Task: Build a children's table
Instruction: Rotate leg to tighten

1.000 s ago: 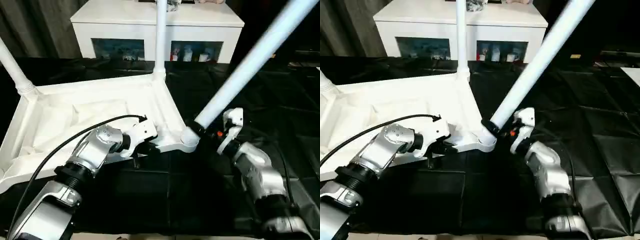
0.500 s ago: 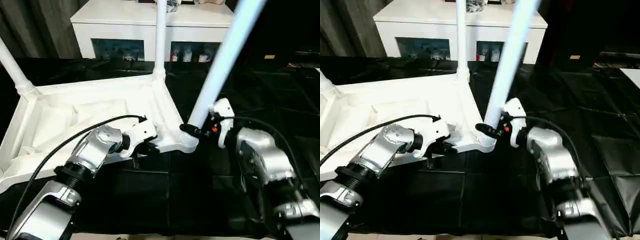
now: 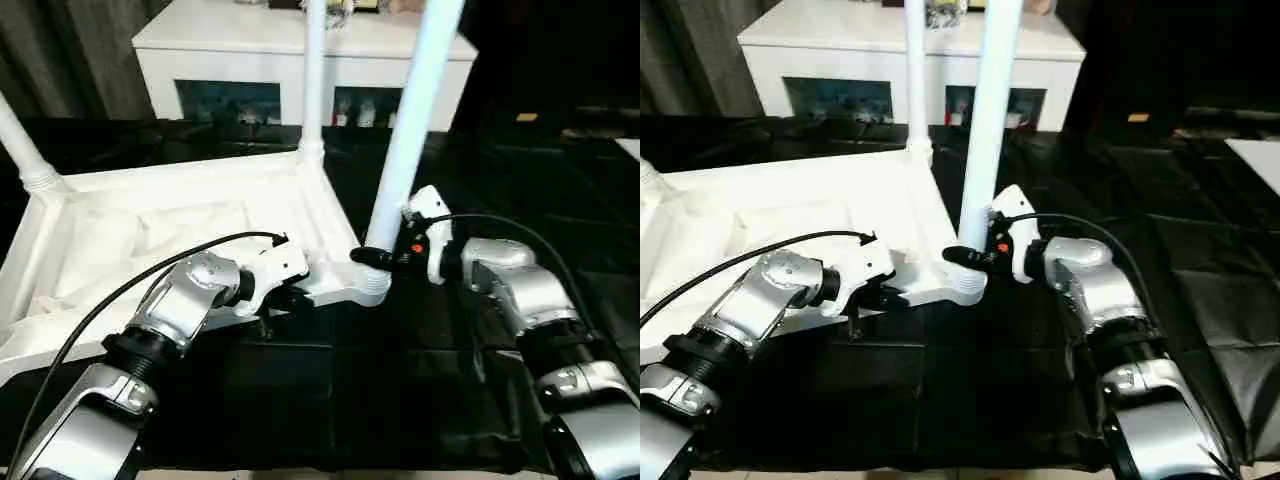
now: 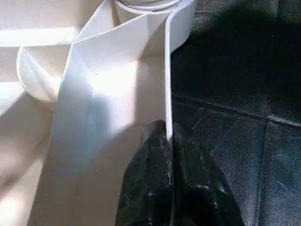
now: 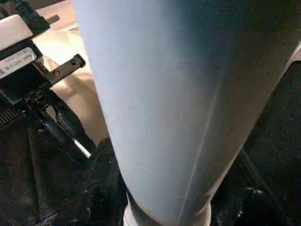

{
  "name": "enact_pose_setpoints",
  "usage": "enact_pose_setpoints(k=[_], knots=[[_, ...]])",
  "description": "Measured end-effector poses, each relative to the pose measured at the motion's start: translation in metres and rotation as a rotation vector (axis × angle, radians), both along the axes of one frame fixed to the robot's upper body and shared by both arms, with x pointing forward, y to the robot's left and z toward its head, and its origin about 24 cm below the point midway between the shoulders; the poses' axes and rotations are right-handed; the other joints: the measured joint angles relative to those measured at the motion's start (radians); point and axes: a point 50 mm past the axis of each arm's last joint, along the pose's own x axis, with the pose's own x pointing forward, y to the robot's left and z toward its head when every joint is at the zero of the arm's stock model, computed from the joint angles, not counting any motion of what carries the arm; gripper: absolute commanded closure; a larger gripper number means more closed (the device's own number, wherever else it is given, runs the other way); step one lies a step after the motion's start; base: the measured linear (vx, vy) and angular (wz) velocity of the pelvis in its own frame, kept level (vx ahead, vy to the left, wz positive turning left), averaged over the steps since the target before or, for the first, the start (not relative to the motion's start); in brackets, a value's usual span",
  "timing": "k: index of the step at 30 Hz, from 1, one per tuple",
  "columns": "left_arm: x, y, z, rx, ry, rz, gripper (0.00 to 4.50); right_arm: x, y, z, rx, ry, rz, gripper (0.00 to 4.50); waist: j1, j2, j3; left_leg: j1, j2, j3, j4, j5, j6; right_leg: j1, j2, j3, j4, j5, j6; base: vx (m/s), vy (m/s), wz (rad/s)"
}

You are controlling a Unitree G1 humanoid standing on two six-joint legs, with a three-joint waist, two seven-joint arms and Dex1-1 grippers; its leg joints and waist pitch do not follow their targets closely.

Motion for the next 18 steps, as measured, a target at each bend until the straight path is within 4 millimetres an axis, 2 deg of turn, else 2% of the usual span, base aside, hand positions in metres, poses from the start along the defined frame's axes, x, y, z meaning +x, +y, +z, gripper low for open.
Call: enact_pose_setpoints(k=[6, 9, 12, 15, 18], knots=[[-0.001, 0.002, -0.001, 0.001, 0.006, 0.001, 4.50, 0.000, 0.002, -0.002, 0.004, -0.001, 0.002, 2.64, -0.005, 0.000, -0.003, 0.000, 0.000, 0.000, -0.001, 0.000, 0.000, 0.000, 0.000, 0.000, 0.000, -0.001, 0.002, 0.000, 0.000, 0.00], [0.000, 0.005, -0.001, 0.002, 0.011, 0.022, 4.50, 0.002, 0.006, -0.004, 0.012, -0.011, -0.021, 2.64, -0.015, -0.002, -0.003, 0.000, 0.000, 0.000, -0.001, 0.000, 0.000, 0.000, 0.000, 0.000, 0.000, -0.003, 0.004, 0.000, 0.000, 0.00], [0.003, 0.004, -0.003, -0.006, 0.001, 0.090, 4.50, 0.009, 0.014, -0.007, 0.030, -0.028, -0.143, 2.65, -0.028, 0.000, -0.003, 0.000, 0.000, 0.000, -0.001, 0.000, 0.000, 0.000, 0.000, 0.000, -0.003, -0.004, 0.006, 0.000, 0.000, 0.00], [0.010, -0.010, -0.006, -0.024, -0.022, 0.209, 4.50, 0.019, 0.023, -0.009, 0.033, -0.058, -0.382, 2.65, -0.040, 0.005, -0.004, 0.000, -0.001, -0.002, -0.001, 0.000, 0.000, -0.003, 0.000, -0.002, -0.013, -0.004, 0.006, 0.000, 0.000, 0.00], [0.011, -0.034, -0.008, -0.063, -0.013, 0.303, 4.50, 0.025, 0.024, -0.013, 0.029, -0.064, -0.571, 2.65, -0.045, 0.007, -0.006, 0.000, -0.003, -0.002, -0.002, 0.000, 0.000, -0.002, 0.000, -0.001, -0.020, -0.004, 0.006, 0.000, 0.000, 0.00]])
